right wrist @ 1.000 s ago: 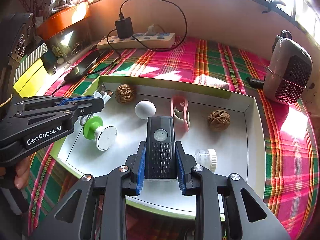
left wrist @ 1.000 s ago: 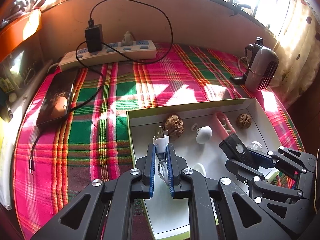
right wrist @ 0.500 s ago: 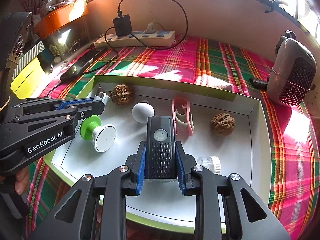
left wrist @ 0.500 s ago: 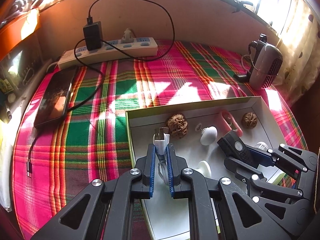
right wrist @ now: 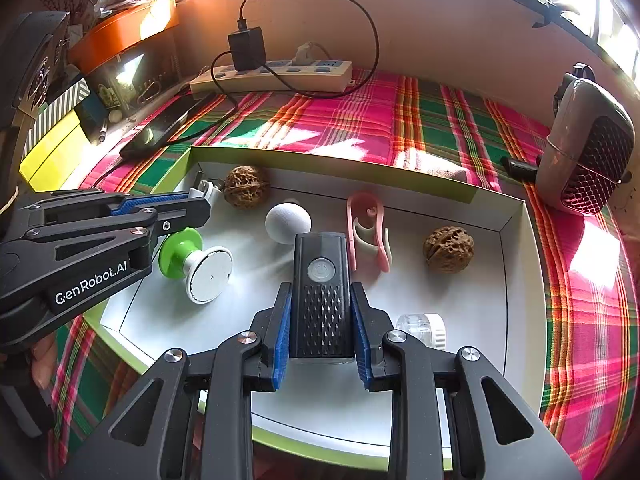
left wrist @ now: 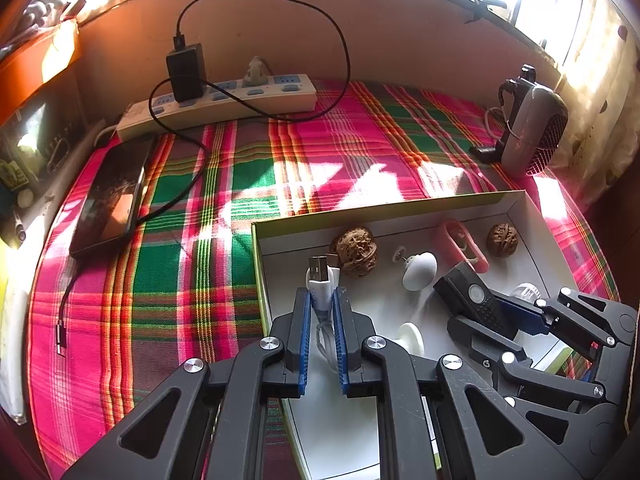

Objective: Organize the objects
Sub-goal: 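Carry the white cable and black grilled device over the box with both tools, then open the left tool to drop the cable while the right tool releases the black device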

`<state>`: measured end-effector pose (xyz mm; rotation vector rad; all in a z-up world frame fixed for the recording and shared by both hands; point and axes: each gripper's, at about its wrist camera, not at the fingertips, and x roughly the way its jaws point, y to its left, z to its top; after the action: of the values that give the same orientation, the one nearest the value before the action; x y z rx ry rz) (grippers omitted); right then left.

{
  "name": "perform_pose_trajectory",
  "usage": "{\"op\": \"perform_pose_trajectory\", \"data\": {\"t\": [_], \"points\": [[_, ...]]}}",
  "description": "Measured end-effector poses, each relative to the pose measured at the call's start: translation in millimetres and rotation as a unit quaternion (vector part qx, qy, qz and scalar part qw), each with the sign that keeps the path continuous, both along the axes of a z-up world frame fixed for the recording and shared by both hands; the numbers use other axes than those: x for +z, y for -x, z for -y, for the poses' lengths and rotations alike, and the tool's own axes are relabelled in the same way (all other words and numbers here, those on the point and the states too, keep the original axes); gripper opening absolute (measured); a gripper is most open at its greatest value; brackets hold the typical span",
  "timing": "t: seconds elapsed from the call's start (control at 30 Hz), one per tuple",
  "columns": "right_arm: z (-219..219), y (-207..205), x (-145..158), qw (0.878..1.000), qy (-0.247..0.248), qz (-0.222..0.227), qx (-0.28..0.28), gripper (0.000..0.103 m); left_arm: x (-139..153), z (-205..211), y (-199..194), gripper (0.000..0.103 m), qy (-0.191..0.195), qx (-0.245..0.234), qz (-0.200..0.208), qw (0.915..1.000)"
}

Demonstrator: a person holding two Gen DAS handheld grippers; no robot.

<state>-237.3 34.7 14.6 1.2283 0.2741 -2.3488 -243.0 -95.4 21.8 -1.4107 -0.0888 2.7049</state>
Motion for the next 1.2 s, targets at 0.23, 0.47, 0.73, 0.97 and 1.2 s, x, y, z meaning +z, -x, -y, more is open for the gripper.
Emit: {"op": "perform_pose_trajectory", "data": {"t": [0.23, 0.47, 0.73, 0.97, 1.2], "points": [[-1.4, 0.6, 0.0, 1.0, 0.0, 0.0, -0.003, 0.028, 0.0, -0.1, 0.1, 0.01, 0.001, -0.001, 0.0, 1.0], [-1.7, -0.3, -0.3, 1.0, 0.002, 0.0, -0.005, 0.028, -0.1, 0.4, 0.8, 0.01, 0.0, 0.0, 0.0, 1.0], [-3.0, 0.0, 0.6, 1.0, 0.004, -0.002, -0.007, 0.028, 0.6, -0.2, 0.3, 0.013, 0.0, 0.0, 0.0, 1.0], [-3.6, -0.3, 1.0, 1.0, 0.005, -0.003, -0.009, 0.028, 1.0, -1.9, -0.5, 0.014, 0.001, 0.0, 0.0, 1.0], [-5.8, 0.1, 2.9, 1.0, 0.008, -0.006, -0.015, 0.03, 1.8, -3.0, -0.9, 0.019, -0.003, -0.002, 0.0, 1.0]]}}
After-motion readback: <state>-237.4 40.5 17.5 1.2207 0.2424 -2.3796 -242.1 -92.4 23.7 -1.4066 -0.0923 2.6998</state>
